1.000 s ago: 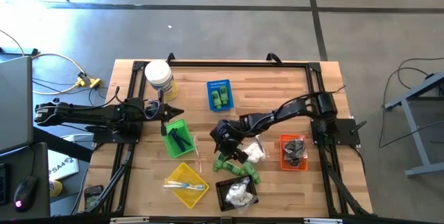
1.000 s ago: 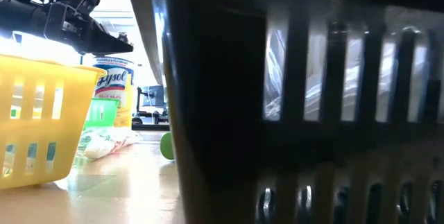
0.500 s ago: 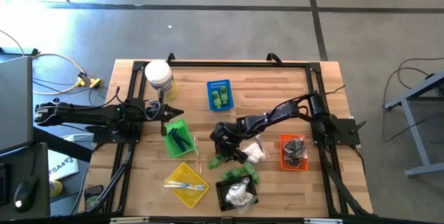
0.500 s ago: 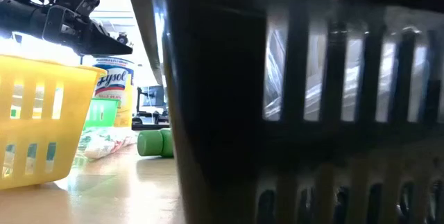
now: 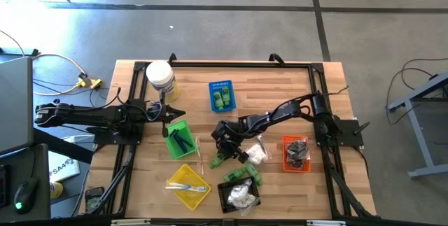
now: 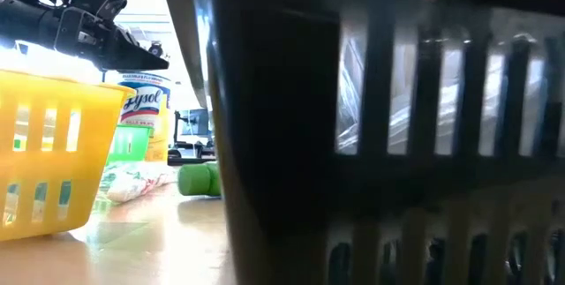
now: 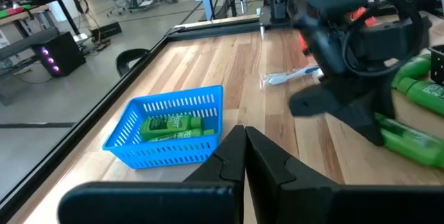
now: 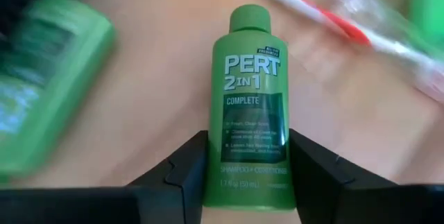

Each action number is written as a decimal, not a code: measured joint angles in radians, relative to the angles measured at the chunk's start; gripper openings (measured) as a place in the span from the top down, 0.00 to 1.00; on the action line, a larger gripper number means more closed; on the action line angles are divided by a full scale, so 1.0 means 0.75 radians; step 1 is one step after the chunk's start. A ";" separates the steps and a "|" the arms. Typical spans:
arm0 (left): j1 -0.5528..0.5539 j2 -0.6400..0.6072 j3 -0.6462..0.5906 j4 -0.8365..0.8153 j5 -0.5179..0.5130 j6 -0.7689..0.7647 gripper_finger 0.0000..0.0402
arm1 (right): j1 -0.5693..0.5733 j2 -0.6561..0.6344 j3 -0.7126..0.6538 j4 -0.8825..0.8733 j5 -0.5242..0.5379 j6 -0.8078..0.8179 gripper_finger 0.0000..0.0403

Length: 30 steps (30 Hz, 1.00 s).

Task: Pick & Place Travel size toiletries
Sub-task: Put the shampoo bottle into the blue bin

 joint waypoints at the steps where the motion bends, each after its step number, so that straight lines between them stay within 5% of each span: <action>1: 0.000 0.000 0.000 0.000 -0.003 0.000 0.99 | -0.005 -0.014 -0.002 -0.019 0.029 0.000 0.62; 5: 0.000 -0.001 0.000 0.004 -0.002 -0.048 0.99 | -0.014 -0.077 -0.003 -0.076 0.174 -0.005 0.62; 11: 0.000 -0.001 0.007 0.108 0.000 -0.452 0.99 | 0.006 -0.209 0.000 -0.154 0.428 -0.062 0.59; 20: 0.000 0.151 0.134 0.096 0.190 -0.630 0.97 | 0.056 -0.360 -0.001 -0.168 0.784 -0.228 0.62; 30: 0.000 0.656 0.473 -0.092 0.317 -0.637 0.54 | 0.108 -0.380 -0.001 -0.145 0.944 -0.398 0.62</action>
